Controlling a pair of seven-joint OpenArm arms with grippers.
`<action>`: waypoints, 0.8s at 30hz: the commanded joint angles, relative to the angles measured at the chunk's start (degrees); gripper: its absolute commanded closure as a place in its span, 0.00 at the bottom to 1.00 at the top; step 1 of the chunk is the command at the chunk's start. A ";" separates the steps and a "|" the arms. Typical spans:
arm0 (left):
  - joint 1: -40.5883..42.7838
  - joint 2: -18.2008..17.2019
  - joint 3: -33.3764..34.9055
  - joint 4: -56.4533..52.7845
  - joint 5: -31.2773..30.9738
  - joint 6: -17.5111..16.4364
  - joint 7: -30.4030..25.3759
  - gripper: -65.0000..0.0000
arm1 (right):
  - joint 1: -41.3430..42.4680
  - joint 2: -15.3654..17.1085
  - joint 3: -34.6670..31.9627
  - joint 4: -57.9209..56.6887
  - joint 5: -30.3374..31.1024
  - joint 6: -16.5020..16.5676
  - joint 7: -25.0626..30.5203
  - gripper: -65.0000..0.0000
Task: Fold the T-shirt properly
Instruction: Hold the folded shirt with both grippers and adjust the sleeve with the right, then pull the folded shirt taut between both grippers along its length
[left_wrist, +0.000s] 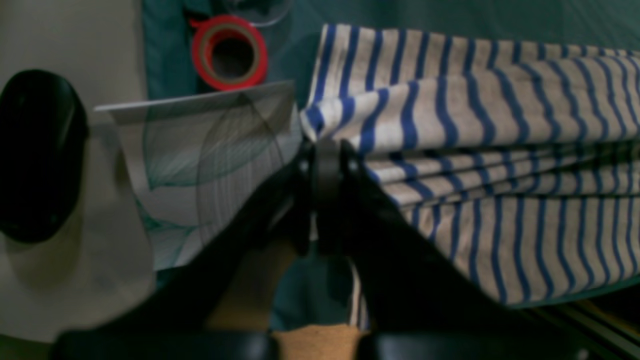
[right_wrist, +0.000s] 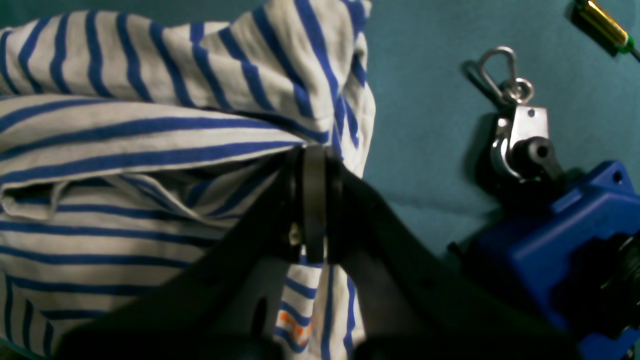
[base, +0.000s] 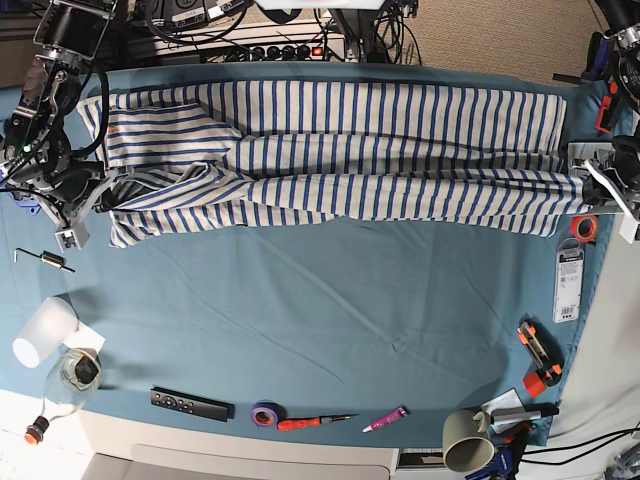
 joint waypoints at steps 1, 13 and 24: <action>-0.59 -1.14 -0.55 0.96 -0.37 -0.22 -1.01 1.00 | 0.59 1.16 0.37 0.74 0.42 -0.07 1.03 1.00; -0.57 -1.14 -0.55 0.96 -0.33 -0.24 -0.98 1.00 | 0.00 1.20 0.44 0.87 11.15 0.15 -4.96 1.00; -0.42 -1.14 -0.55 0.96 -0.33 -0.33 -0.76 1.00 | -8.85 1.29 1.31 11.41 11.10 1.29 -5.88 1.00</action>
